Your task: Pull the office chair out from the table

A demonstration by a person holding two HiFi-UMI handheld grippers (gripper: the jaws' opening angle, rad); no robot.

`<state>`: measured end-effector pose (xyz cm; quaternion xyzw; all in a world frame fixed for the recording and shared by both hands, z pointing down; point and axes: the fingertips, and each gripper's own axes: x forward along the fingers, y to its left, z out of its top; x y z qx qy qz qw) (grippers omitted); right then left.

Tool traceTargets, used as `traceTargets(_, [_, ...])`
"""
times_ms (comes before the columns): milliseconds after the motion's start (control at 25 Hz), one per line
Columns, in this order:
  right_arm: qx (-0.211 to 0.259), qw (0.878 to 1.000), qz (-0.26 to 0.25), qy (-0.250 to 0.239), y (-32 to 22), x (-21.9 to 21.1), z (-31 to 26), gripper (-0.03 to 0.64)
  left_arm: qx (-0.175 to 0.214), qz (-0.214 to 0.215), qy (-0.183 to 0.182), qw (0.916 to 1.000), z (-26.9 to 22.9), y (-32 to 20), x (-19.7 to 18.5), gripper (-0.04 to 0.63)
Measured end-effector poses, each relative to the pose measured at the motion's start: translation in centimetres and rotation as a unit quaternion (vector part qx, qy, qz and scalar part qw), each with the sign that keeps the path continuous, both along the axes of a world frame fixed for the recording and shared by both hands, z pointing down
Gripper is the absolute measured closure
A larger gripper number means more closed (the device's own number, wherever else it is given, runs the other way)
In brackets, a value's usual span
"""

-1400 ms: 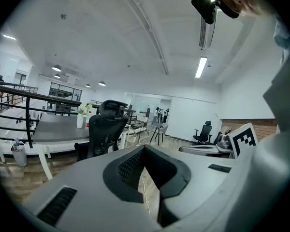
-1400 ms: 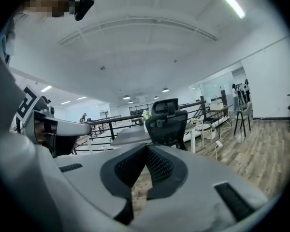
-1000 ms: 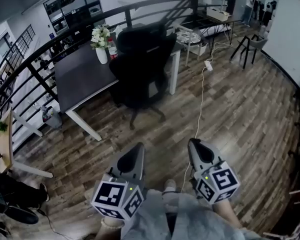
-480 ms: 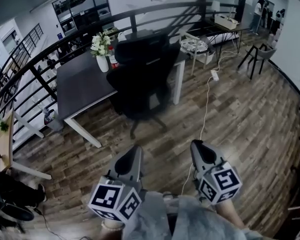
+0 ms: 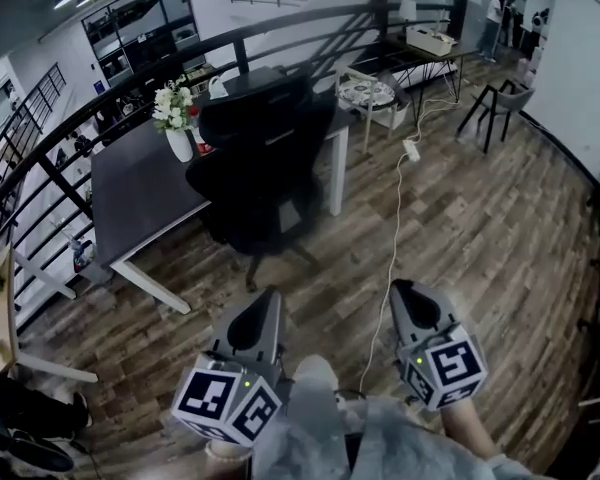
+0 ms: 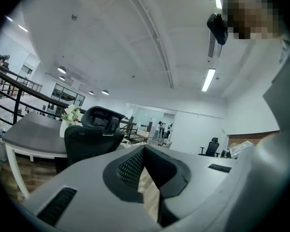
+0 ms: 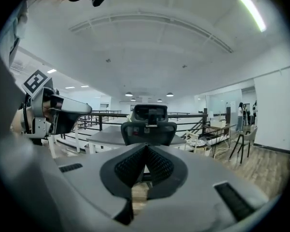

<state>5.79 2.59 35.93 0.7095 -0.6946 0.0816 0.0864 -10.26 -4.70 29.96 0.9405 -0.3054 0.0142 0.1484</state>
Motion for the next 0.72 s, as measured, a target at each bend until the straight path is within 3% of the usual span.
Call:
traceTargets(240, [-0.01, 1.0, 0.025, -0.008, -1.2, 2.6, 1.3, 0.621, -0.007, 0.01, -0.011, 0.9999, 1.7, -2.4, 2.4, 0.584])
traceTargets(720, [-0.02, 1.0, 0.013, 0.002, -9.8, 7.7, 0.5, 0.621, -0.02, -0.002, -0.024, 0.9995, 2.1, -11.0, 6.6, 0.584])
